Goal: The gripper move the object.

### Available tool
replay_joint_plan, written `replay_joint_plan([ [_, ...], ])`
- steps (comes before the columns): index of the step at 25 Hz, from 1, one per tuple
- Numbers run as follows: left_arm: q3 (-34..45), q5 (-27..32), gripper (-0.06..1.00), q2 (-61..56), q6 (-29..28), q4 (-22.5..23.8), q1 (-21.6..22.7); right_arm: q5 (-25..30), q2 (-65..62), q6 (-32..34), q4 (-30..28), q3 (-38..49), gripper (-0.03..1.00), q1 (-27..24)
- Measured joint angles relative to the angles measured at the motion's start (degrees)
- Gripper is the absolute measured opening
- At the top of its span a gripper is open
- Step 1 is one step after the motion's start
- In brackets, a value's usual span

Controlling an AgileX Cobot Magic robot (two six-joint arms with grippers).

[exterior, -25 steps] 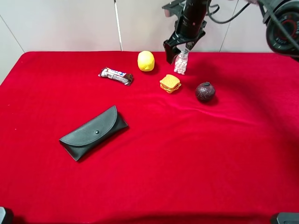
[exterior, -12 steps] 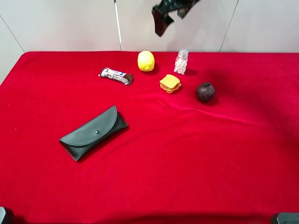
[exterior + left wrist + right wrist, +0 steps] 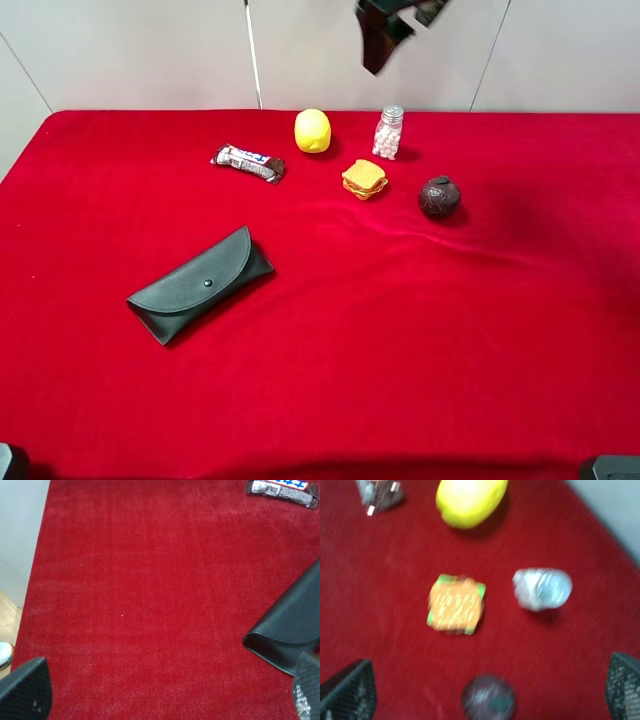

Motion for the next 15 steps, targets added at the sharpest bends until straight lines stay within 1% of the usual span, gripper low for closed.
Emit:
replay_joint_plan([
  [8, 0.0, 0.0, 0.95, 0.0, 0.0, 0.0, 0.0, -0.5, -19.4, 0.1, 1.4, 24.5, 0.69, 0.1],
  [12, 0.0, 0.0, 0.95, 0.0, 0.0, 0.0, 0.0, -5.2, -29.9, 1.1, 2.3, 36.3, 0.69, 0.1],
  [15, 0.0, 0.0, 0.95, 0.0, 0.0, 0.0, 0.0, -8.4, -38.1, 1.3, 4.9, 45.0, 0.69, 0.1],
])
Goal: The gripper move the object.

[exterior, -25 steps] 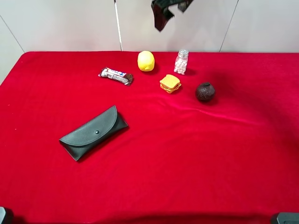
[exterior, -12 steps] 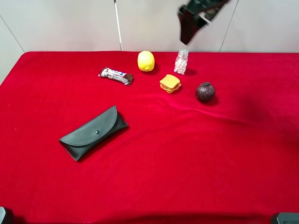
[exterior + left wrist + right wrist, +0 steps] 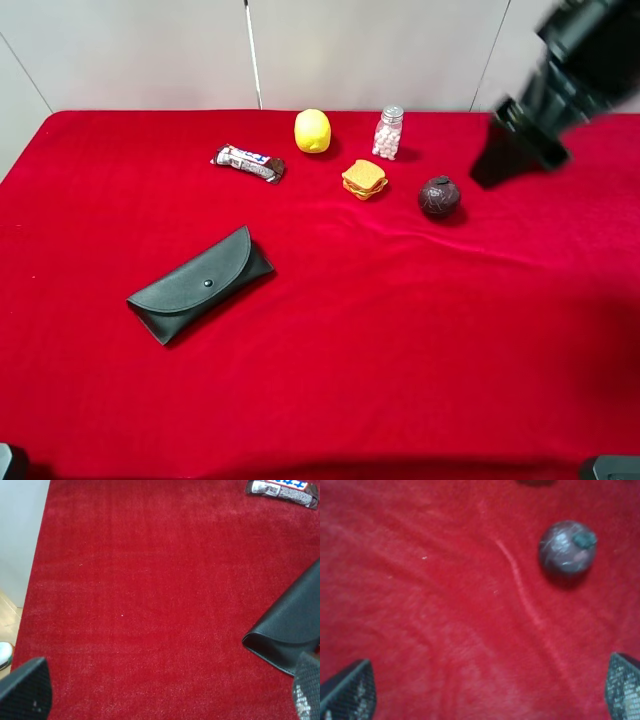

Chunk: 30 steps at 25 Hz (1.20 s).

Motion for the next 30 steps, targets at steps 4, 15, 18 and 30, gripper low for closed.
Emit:
replay_joint_plan([
  [4, 0.0, 0.0, 0.95, 0.0, 0.0, 0.0, 0.0, -2.3, -9.6, 1.3, 2.0, 10.2, 0.69, 0.0],
  [15, 0.0, 0.0, 0.95, 0.0, 0.0, 0.0, 0.0, -3.5, -35.2, 8.2, 2.3, 26.4, 0.69, 0.0],
  [18, 0.0, 0.0, 0.95, 0.0, 0.0, 0.0, 0.0, -3.2, -41.0, 8.3, 2.3, 29.2, 0.69, 0.0],
  [30, 0.0, 0.0, 0.95, 0.0, 0.0, 0.0, 0.0, -2.6, -56.6, 9.2, 3.3, 30.6, 0.69, 0.0],
])
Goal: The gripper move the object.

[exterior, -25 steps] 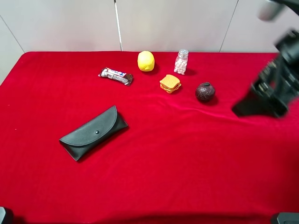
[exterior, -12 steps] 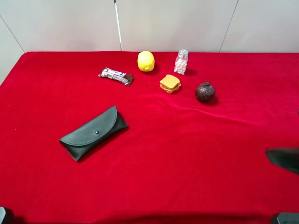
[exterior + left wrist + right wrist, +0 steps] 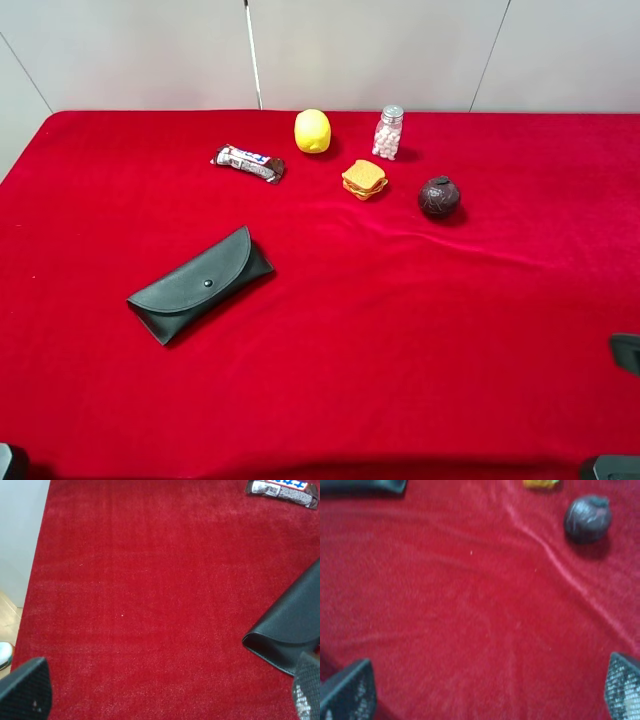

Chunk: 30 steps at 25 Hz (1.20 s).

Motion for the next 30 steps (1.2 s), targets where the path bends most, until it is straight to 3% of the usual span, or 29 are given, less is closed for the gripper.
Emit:
replay_joint_plan([
  [11, 0.0, 0.0, 0.95, 0.0, 0.0, 0.0, 0.0, 0.0, -14.1, 1.6, -1.4, 0.0, 0.69, -0.7],
  [16, 0.0, 0.0, 0.95, 0.0, 0.0, 0.0, 0.0, 0.0, -14.4, 1.4, -1.6, 0.0, 0.69, -6.5],
  [25, 0.0, 0.0, 0.95, 0.0, 0.0, 0.0, 0.0, 0.1, -14.4, 0.0, -0.8, 0.1, 0.69, -22.2],
  [30, 0.0, 0.0, 0.95, 0.0, 0.0, 0.0, 0.0, 0.1, -14.4, 0.0, -0.8, 0.1, 0.69, -25.8],
])
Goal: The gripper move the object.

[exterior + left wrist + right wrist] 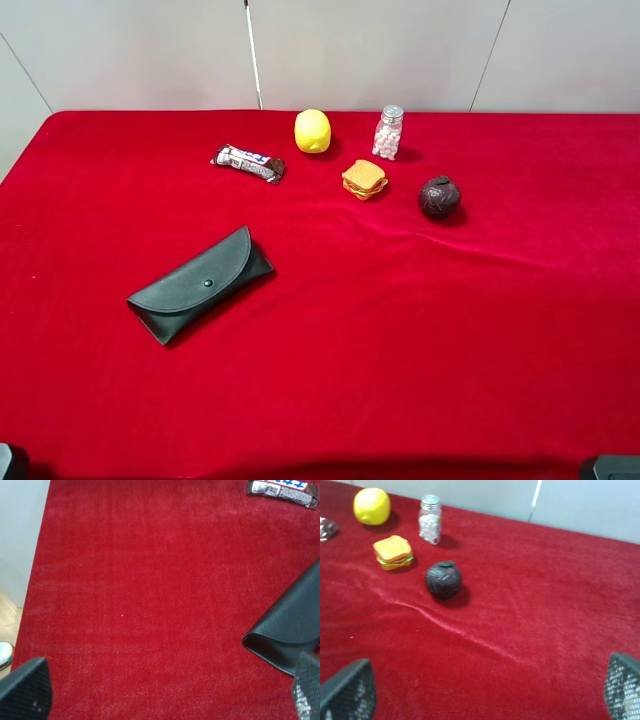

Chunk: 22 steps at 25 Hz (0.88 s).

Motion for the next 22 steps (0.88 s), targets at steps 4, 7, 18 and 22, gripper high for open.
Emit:
replay_joint_plan([
  [4, 0.0, 0.0, 0.95, 0.0, 0.0, 0.0, 0.0, 0.0, 0.0, 0.2, -0.1, 0.0, 0.69, -0.1],
  [7, 0.0, 0.0, 0.95, 0.0, 0.0, 0.0, 0.0, 0.0, 0.0, 0.4, -0.2, 0.0, 0.69, -0.1],
  [18, 0.0, 0.0, 0.95, 0.0, 0.0, 0.0, 0.0, 0.0, 0.0, 0.4, -0.2, 0.0, 0.69, -0.1],
  [22, 0.0, 0.0, 0.95, 0.0, 0.0, 0.0, 0.0, 0.0, 0.0, 0.4, -0.2, 0.0, 0.69, -0.1],
])
